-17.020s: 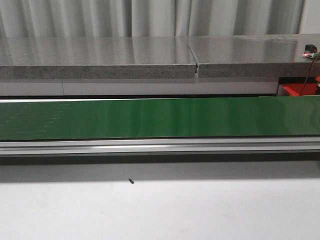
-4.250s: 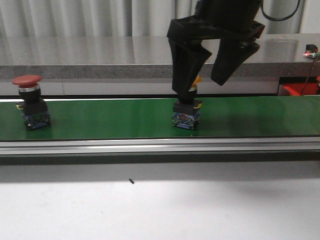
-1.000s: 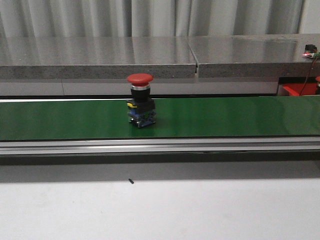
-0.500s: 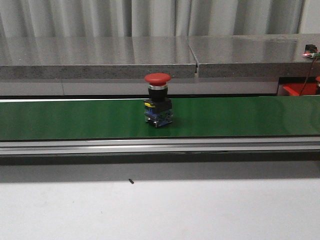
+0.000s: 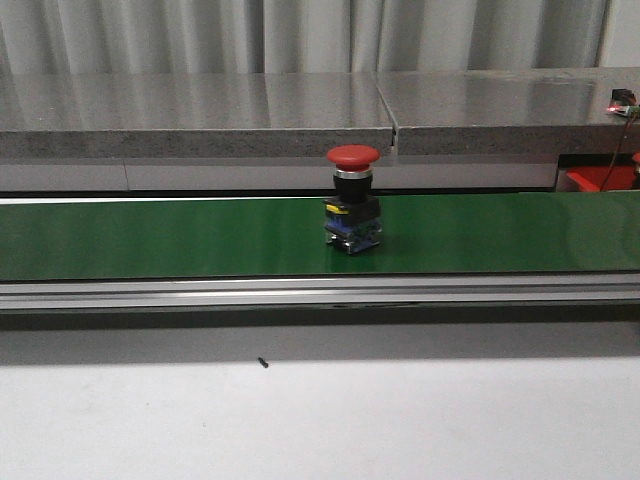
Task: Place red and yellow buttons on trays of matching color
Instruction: 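Lower the right gripper onto the red button on the belt and grasp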
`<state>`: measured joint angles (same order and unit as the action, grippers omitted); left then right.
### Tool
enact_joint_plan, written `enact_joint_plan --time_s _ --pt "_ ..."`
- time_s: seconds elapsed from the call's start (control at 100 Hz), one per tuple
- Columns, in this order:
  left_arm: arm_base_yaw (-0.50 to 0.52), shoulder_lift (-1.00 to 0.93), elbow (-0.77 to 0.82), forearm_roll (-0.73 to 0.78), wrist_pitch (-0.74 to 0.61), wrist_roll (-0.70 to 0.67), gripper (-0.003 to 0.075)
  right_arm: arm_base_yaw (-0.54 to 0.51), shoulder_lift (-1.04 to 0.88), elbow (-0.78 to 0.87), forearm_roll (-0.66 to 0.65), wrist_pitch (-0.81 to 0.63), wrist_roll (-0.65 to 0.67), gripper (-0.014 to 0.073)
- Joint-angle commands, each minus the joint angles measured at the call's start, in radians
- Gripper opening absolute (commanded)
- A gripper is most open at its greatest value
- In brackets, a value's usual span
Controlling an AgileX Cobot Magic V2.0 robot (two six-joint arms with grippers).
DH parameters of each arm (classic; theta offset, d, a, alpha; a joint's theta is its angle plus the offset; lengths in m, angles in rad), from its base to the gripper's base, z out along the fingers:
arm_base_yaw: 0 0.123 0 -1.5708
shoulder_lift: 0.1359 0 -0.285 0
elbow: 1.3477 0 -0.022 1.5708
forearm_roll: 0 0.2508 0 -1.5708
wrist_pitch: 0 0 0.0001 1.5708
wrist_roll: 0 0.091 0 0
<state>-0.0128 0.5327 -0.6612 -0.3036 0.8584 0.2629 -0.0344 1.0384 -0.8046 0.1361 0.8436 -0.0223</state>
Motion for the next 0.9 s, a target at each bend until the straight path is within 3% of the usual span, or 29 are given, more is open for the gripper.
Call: enact_joint_plan --time_s 0.0,0.34,0.89 --pt "-0.008 0.004 -0.026 -0.028 -0.059 0.001 -0.002 0.053 0.012 -0.065 0.009 -0.018 -0.016 0.0562" --pt "-0.008 0.004 -0.026 -0.028 -0.059 0.001 -0.002 0.276 0.228 -0.241 0.011 0.025 -0.059 0.0562" --pt "-0.008 0.004 -0.026 -0.028 -0.059 0.001 -0.002 0.373 0.528 -0.469 0.035 0.013 -0.253 0.0562"
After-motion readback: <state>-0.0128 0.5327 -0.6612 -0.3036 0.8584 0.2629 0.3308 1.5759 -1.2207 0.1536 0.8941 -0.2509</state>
